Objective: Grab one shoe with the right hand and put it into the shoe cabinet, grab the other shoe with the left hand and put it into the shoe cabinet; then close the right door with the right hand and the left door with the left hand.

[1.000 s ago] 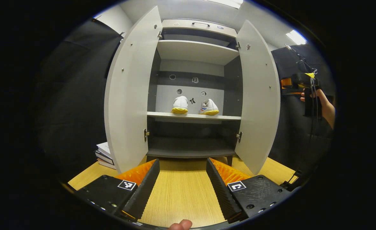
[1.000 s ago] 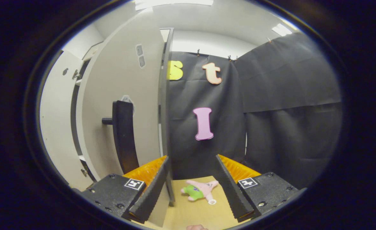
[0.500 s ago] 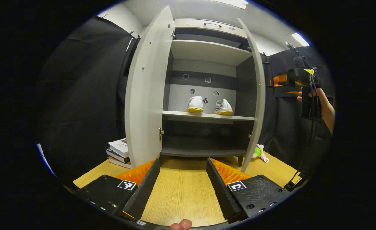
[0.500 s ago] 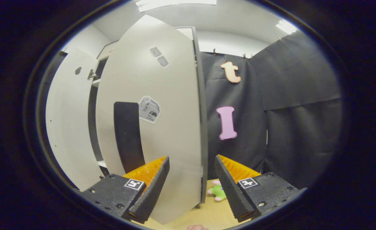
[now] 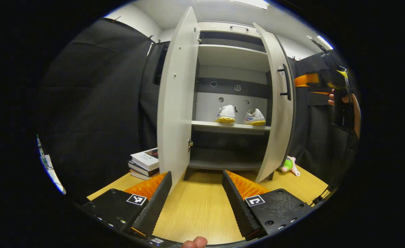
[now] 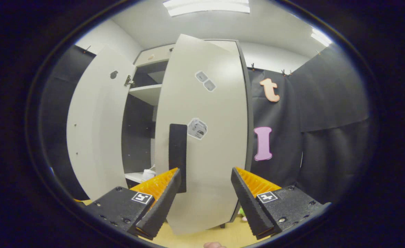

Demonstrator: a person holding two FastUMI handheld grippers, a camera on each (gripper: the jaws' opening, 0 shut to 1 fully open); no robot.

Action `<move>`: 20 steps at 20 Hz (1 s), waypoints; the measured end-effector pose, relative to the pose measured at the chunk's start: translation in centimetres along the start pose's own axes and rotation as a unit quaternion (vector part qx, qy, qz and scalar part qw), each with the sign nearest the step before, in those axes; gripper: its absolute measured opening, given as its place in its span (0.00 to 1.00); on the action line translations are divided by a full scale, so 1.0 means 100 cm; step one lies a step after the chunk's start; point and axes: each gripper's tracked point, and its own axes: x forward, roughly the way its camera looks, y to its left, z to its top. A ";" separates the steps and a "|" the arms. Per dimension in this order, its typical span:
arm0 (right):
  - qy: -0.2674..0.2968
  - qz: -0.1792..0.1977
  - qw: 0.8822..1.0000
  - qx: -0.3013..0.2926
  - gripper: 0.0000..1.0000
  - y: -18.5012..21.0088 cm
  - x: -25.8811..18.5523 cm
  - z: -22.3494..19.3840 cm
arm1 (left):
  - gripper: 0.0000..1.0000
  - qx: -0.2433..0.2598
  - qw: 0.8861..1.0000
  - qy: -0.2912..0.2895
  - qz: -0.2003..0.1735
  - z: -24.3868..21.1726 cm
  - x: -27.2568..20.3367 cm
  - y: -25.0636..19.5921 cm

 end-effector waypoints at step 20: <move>0.119 -0.027 0.990 0.071 0.95 0.023 -0.139 -0.173 | 0.88 0.046 0.982 -0.071 0.170 0.127 0.057 0.194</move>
